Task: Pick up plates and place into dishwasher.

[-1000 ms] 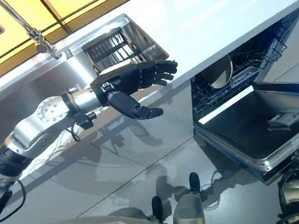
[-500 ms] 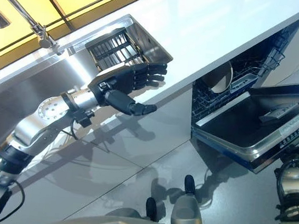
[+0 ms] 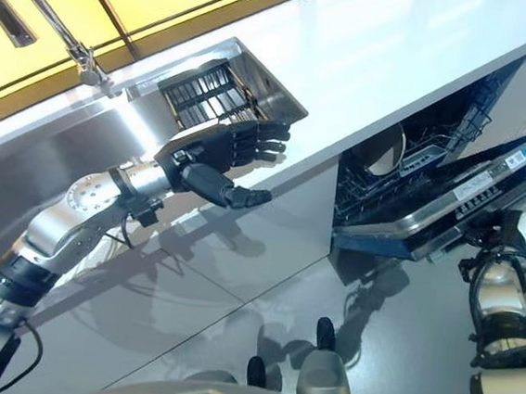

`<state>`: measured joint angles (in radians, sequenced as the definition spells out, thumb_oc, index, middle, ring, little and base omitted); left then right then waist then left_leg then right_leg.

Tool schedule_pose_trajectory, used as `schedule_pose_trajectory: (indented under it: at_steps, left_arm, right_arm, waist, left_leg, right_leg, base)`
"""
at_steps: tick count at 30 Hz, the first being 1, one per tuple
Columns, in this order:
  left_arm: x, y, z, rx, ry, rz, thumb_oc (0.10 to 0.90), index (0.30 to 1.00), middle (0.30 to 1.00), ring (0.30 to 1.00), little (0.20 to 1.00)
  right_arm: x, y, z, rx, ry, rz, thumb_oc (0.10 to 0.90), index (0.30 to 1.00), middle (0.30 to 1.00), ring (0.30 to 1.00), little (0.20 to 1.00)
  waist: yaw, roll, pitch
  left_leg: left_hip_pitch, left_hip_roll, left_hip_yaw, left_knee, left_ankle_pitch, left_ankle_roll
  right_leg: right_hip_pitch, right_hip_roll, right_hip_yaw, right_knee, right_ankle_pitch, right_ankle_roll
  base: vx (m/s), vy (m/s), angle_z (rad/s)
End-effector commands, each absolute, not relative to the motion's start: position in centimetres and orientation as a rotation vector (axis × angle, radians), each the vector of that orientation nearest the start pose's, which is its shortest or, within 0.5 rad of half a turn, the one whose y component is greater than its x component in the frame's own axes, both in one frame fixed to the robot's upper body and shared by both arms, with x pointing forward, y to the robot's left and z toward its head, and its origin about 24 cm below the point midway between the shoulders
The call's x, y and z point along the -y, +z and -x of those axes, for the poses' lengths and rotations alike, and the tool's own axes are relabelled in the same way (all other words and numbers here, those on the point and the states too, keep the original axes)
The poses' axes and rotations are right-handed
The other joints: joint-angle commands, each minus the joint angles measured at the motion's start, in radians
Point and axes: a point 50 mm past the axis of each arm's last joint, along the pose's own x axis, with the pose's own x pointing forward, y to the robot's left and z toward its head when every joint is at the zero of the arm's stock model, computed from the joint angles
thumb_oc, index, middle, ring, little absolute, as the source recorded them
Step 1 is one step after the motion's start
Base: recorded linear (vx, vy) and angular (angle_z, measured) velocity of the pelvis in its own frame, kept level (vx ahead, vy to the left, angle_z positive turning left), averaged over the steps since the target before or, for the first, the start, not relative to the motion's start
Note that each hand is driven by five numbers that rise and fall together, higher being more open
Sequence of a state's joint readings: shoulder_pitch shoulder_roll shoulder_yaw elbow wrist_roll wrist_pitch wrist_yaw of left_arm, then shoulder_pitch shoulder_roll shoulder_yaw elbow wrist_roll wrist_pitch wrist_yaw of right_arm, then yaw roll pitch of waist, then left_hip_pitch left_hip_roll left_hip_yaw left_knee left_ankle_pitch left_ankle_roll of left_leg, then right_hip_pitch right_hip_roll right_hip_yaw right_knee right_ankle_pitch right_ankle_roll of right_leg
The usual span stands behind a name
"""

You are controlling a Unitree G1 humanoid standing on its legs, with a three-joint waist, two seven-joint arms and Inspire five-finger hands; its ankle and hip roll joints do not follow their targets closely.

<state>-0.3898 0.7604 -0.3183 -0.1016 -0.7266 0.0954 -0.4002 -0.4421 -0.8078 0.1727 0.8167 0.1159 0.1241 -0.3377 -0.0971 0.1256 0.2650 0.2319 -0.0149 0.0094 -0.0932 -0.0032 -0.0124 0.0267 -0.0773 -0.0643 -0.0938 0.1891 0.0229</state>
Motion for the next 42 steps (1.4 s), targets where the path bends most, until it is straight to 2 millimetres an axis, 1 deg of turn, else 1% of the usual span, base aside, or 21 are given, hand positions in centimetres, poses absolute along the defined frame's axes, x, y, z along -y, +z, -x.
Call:
schedule_pose_trajectory:
  at_steps: [1, 8, 12, 15, 16, 21, 25, 26, 27, 28, 30, 31, 32, 34, 35, 36, 37, 38, 39, 41, 42]
  left_arm:
    - [-15.5, 18.2, -28.7, 0.265, -0.858, -0.089, 0.800, 0.900, 0.900, 0.900, 0.900]
    - [-15.1, 18.1, -28.5, 0.268, -0.871, -0.084, 0.800, 0.900, 0.900, 0.900, 0.900]
    - [-15.1, 18.2, -28.5, 0.269, -0.883, -0.090, 0.800, 0.900, 0.900, 0.900, 0.900]
    - [-15.0, 18.4, -28.5, 0.271, -0.889, -0.093, 0.800, 0.900, 0.900, 0.900, 0.900]
    - [-14.8, 18.5, -28.5, 0.273, -0.897, -0.098, 0.800, 0.900, 0.900, 0.900, 0.900]
    - [-14.7, 18.9, -28.5, 0.291, -0.916, -0.115, 0.800, 0.900, 0.900, 0.900, 0.900]
    - [-14.6, 19.2, -28.4, 0.304, -0.923, -0.119, 0.800, 0.900, 0.900, 0.900, 0.900]
    - [-14.5, 19.3, -28.4, 0.309, -0.925, -0.119, 0.800, 0.900, 0.900, 0.900, 0.900]
    - [-14.5, 19.3, -28.4, 0.309, -0.925, -0.119, 0.800, 0.900, 0.900, 0.900, 0.900]
    - [-14.6, 19.2, -28.3, 0.311, -0.926, -0.118, 0.800, 0.900, 0.900, 0.900, 0.900]
    - [-14.6, 19.2, -28.2, 0.310, -0.926, -0.118, 0.800, 0.900, 0.900, 0.900, 0.900]
    - [-14.8, 19.0, -28.1, 0.308, -0.925, -0.113, 0.800, 0.900, 0.900, 0.900, 0.900]
    - [-14.9, 18.8, -28.0, 0.305, -0.922, -0.112, 0.800, 0.900, 0.900, 0.900, 0.900]
    - [-15.4, 18.2, -27.7, 0.298, -0.909, -0.111, 0.800, 0.900, 0.900, 0.900, 0.900]
    - [-15.9, 17.8, -27.5, 0.295, -0.888, -0.107, 0.800, 0.900, 0.900, 0.900, 0.900]
    - [-16.0, 17.7, -27.4, 0.295, -0.886, -0.105, 0.800, 0.900, 0.900, 0.900, 0.900]
    - [-16.2, 17.6, -27.3, 0.295, -0.878, -0.103, 0.800, 0.900, 0.900, 0.900, 0.900]
    - [-16.8, 17.3, -27.1, 0.294, -0.856, -0.096, 0.800, 0.900, 0.900, 0.900, 0.900]
    - [-17.1, 17.2, -27.0, 0.291, -0.843, -0.095, 0.800, 0.900, 0.900, 0.900, 0.900]
    - [-17.2, 17.2, -27.0, 0.290, -0.838, -0.095, 0.800, 0.900, 0.900, 0.900, 0.900]
    - [-17.7, 17.2, -27.0, 0.287, -0.820, -0.092, 0.800, 0.900, 0.900, 0.900, 0.900]
  right_arm:
    - [30.5, 12.0, -34.9, -0.076, -0.341, 0.767, 0.100, 0.300, 0.300, 0.300, 0.200]
    - [30.0, 13.3, -35.4, -0.037, -0.334, 0.780, 0.100, 0.300, 0.300, 0.300, 0.200]
    - [30.2, 13.9, -35.7, -0.038, -0.332, 0.796, 0.100, 0.300, 0.300, 0.300, 0.200]
    - [30.5, 14.0, -35.8, -0.054, -0.333, 0.806, 0.100, 0.300, 0.300, 0.300, 0.200]
    - [30.8, 14.0, -35.8, -0.069, -0.343, 0.805, 0.100, 0.300, 0.300, 0.300, 0.200]
    - [31.0, 13.8, -36.0, -0.104, -0.346, 0.813, 0.100, 0.300, 0.300, 0.300, 0.200]
    - [31.0, 12.6, -35.7, -0.147, -0.338, 0.805, 0.100, 0.300, 0.300, 0.300, 0.200]
    - [30.8, 11.4, -35.3, -0.167, -0.328, 0.792, 0.100, 0.300, 0.300, 0.300, 0.200]
    - [30.8, 11.4, -35.3, -0.167, -0.328, 0.792, 0.100, 0.300, 0.300, 0.300, 0.200]
    - [30.2, 9.9, -34.8, -0.178, -0.310, 0.760, 0.100, 0.300, 0.300, 0.300, 0.200]
    - [30.2, 9.8, -34.7, -0.178, -0.309, 0.759, 0.100, 0.300, 0.300, 0.300, 0.200]
    - [29.7, 8.5, -33.9, -0.176, -0.299, 0.728, 0.100, 0.300, 0.300, 0.300, 0.200]
    - [29.6, 7.9, -33.4, -0.170, -0.301, 0.707, 0.100, 0.300, 0.300, 0.300, 0.200]
    - [29.3, 6.3, -31.8, -0.160, -0.301, 0.677, 0.100, 0.300, 0.300, 0.300, 0.200]
    - [29.3, 5.2, -30.5, -0.148, -0.312, 0.663, 0.402, 0.559, 0.559, 0.559, 0.502]
    - [29.3, 5.0, -30.2, -0.147, -0.316, 0.654, 0.402, 0.559, 0.559, 0.559, 0.502]
    - [29.3, 4.6, -29.6, -0.146, -0.313, 0.641, 0.800, 0.900, 0.900, 0.900, 0.900]
    - [28.9, 3.8, -28.3, -0.136, -0.313, 0.596, 0.800, 0.900, 0.900, 0.900, 0.900]
    - [28.7, 3.4, -27.6, -0.135, -0.309, 0.579, 0.800, 0.900, 0.900, 0.900, 0.900]
    - [28.7, 3.2, -27.4, -0.136, -0.305, 0.572, 0.800, 0.900, 0.900, 0.900, 0.900]
    - [28.3, 2.8, -26.8, -0.138, -0.289, 0.554, 0.800, 0.900, 0.900, 0.900, 0.900]
  waist:
    - [0.095, 0.005, -0.049]
    - [0.102, -0.002, -0.036]
    - [0.111, -0.010, -0.036]
    - [0.115, -0.010, -0.034]
    - [0.120, -0.010, -0.033]
    - [0.126, -0.009, -0.030]
    - [0.124, -0.013, -0.031]
    - [0.121, -0.017, -0.033]
    - [0.121, -0.017, -0.033]
    - [0.117, -0.023, -0.039]
    - [0.116, -0.024, -0.040]
    - [0.109, -0.029, -0.046]
    - [0.105, -0.032, -0.049]
    - [0.092, -0.038, -0.058]
    - [0.081, -0.042, -0.063]
    - [0.080, -0.043, -0.065]
    - [0.075, -0.044, -0.066]
    - [0.062, -0.048, -0.072]
    - [0.054, -0.049, -0.077]
    - [0.052, -0.050, -0.078]
    - [0.041, -0.051, -0.083]
  left_leg:
    - [-0.100, -0.019, -0.042, 0.006, 0.032, 0.028]
    - [-0.106, -0.018, -0.053, 0.006, 0.036, 0.027]
    - [-0.110, -0.019, -0.061, 0.006, 0.041, 0.026]
    - [-0.112, -0.019, -0.066, 0.006, 0.043, 0.026]
    - [-0.114, -0.019, -0.070, 0.006, 0.046, 0.025]
    - [-0.123, -0.020, -0.078, 0.006, 0.049, 0.024]
    - [-0.125, -0.019, -0.074, 0.006, 0.047, 0.024]
    - [-0.123, -0.018, -0.071, 0.006, 0.045, 0.025]
    - [-0.123, -0.018, -0.071, 0.006, 0.045, 0.025]
    - [-0.120, -0.017, -0.066, 0.006, 0.042, 0.027]
    - [-0.119, -0.017, -0.066, 0.006, 0.042, 0.027]
    - [-0.112, -0.015, -0.059, 0.006, 0.038, 0.029]
    - [-0.109, -0.014, -0.055, 0.006, 0.036, 0.029]
    - [-0.099, -0.011, -0.041, 0.006, 0.029, 0.032]
    - [-0.093, -0.009, -0.030, 0.006, 0.025, 0.033]
    - [-0.091, -0.009, -0.028, 0.006, 0.023, 0.033]
    - [-0.089, -0.008, -0.025, 0.006, 0.022, 0.034]
    - [-0.084, -0.006, -0.014, 0.006, 0.017, 0.036]
    - [-0.082, -0.005, -0.008, 0.006, 0.015, 0.037]
    - [-0.081, -0.004, -0.006, 0.006, 0.014, 0.037]
    - [-0.077, -0.002, 0.004, 0.006, 0.012, 0.038]
  right_leg:
    - [0.090, 0.020, -0.008, 0.083, -0.160, 0.006]
    - [0.090, 0.023, -0.013, 0.083, -0.162, 0.002]
    - [0.091, 0.025, -0.022, 0.083, -0.164, 0.000]
    - [0.091, 0.025, -0.026, 0.085, -0.166, -0.001]
    - [0.091, 0.026, -0.029, 0.086, -0.168, -0.003]
    - [0.086, 0.027, -0.033, 0.083, -0.167, -0.003]
    - [0.085, 0.027, -0.035, 0.081, -0.167, -0.002]
    - [0.086, 0.027, -0.036, 0.081, -0.167, -0.001]
    - [0.086, 0.027, -0.036, 0.081, -0.167, -0.001]
    - [0.088, 0.028, -0.033, 0.079, -0.166, -0.001]
    - [0.089, 0.028, -0.033, 0.079, -0.166, -0.001]
    - [0.094, 0.029, -0.030, 0.077, -0.165, 0.001]
    - [0.095, 0.029, -0.027, 0.076, -0.165, 0.001]
    - [0.101, 0.030, -0.019, 0.070, -0.163, 0.005]
    - [0.105, 0.031, -0.012, 0.063, -0.159, 0.010]
    - [0.107, 0.031, -0.010, 0.060, -0.158, 0.011]
    - [0.108, 0.032, -0.007, 0.057, -0.156, 0.012]
    - [0.111, 0.033, 0.002, 0.047, -0.151, 0.018]
    - [0.112, 0.034, 0.005, 0.045, -0.150, 0.020]
    - [0.112, 0.034, 0.006, 0.044, -0.150, 0.021]
    - [0.112, 0.034, 0.013, 0.042, -0.149, 0.023]
  base:
    - [0.02, 0.008, 0.08]
    - [0.02, -0.005, 0.14]
    - [0.03, -0.025, 0.06]
    - [0.02, -0.017, 0.09]
    - [0.02, -0.015, 0.09]
    - [-0.01, -0.010, 0.06]
    - [-0.01, -0.001, 0.05]
    - [0.00, 0.000, 0.00]
    - [0.00, 0.000, 0.00]
    - [0.00, 0.000, 0.00]
    - [0.00, 0.000, 0.00]
    - [0.00, 0.000, 0.00]
    - [0.00, 0.000, 0.00]
    - [0.00, 0.029, -0.06]
    - [-0.01, 0.034, -0.07]
    - [-0.01, 0.032, -0.08]
    - [-0.04, 0.040, -0.11]
    - [-0.05, 0.047, -0.11]
    - [-0.05, 0.046, -0.15]
    - [-0.02, 0.024, -0.14]
    - [-0.05, 0.058, -0.18]
